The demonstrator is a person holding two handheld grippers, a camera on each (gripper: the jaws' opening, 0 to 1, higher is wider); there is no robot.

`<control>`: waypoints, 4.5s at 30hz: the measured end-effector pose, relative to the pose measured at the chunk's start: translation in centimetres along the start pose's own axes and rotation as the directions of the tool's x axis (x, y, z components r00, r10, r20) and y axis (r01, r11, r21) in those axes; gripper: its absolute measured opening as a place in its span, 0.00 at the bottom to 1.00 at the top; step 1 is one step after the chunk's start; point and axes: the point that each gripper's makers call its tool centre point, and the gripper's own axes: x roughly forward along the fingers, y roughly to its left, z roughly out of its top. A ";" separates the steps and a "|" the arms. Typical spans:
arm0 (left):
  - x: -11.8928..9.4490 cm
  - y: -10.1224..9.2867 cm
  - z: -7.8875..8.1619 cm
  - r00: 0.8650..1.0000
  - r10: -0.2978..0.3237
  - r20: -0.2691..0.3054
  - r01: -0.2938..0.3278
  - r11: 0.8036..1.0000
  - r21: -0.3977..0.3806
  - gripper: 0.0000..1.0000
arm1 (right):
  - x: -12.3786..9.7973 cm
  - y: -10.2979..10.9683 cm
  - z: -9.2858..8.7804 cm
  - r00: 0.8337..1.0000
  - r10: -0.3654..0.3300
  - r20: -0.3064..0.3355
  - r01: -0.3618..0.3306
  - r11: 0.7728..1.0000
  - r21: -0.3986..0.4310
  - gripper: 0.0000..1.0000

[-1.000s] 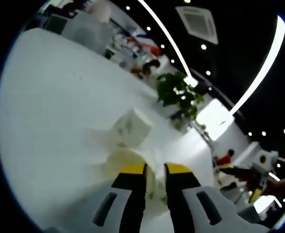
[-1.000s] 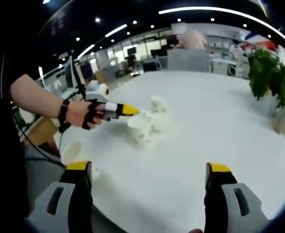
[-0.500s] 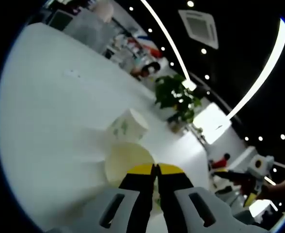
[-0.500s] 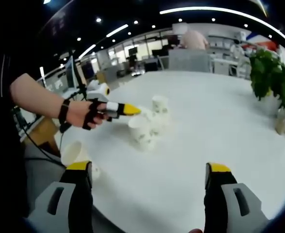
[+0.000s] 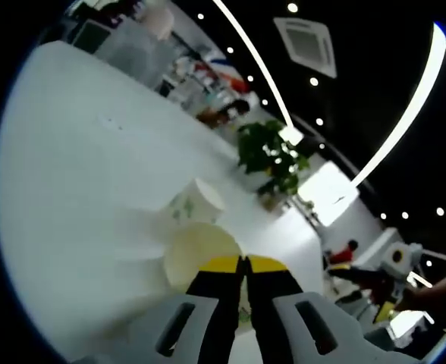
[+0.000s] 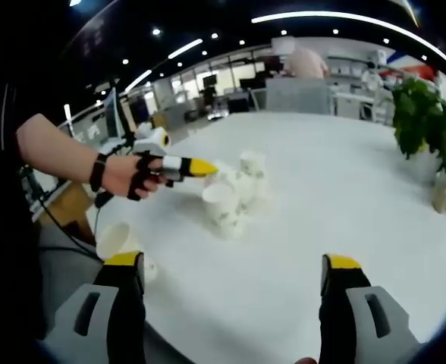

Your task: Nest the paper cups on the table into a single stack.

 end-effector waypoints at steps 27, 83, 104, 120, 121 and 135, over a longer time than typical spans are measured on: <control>-6.5 -10.6 10.1 0.983 -0.158 0.095 0.136 0.969 0.207 0.00 | -0.5 3.0 2.3 0.998 0.018 0.054 -0.015 0.998 -0.053 0.93; -16.6 -28.4 6.6 0.881 -0.002 -0.473 0.435 0.399 0.807 0.00 | -1.1 4.6 2.7 0.995 -0.023 0.098 0.032 0.995 -0.094 0.93; -17.7 -30.2 2.1 0.646 0.263 -0.716 0.687 0.208 0.696 0.00 | -1.0 5.2 1.8 0.996 -0.003 0.086 0.010 0.996 -0.086 0.92; -17.2 -27.5 -2.6 0.589 0.351 -0.728 0.746 0.110 0.657 0.00 | -1.5 5.0 1.3 0.997 -0.007 0.082 0.014 0.997 -0.081 0.92; -17.3 -27.3 -3.1 0.589 0.347 -0.730 0.747 0.112 0.656 0.00 | -1.5 5.0 1.2 0.997 -0.009 0.080 0.015 0.997 -0.080 0.92; -17.2 -21.8 -7.6 0.553 0.407 -0.727 0.758 0.115 0.642 0.00 | -1.1 5.1 0.9 0.998 0.001 0.069 0.004 0.997 -0.071 0.92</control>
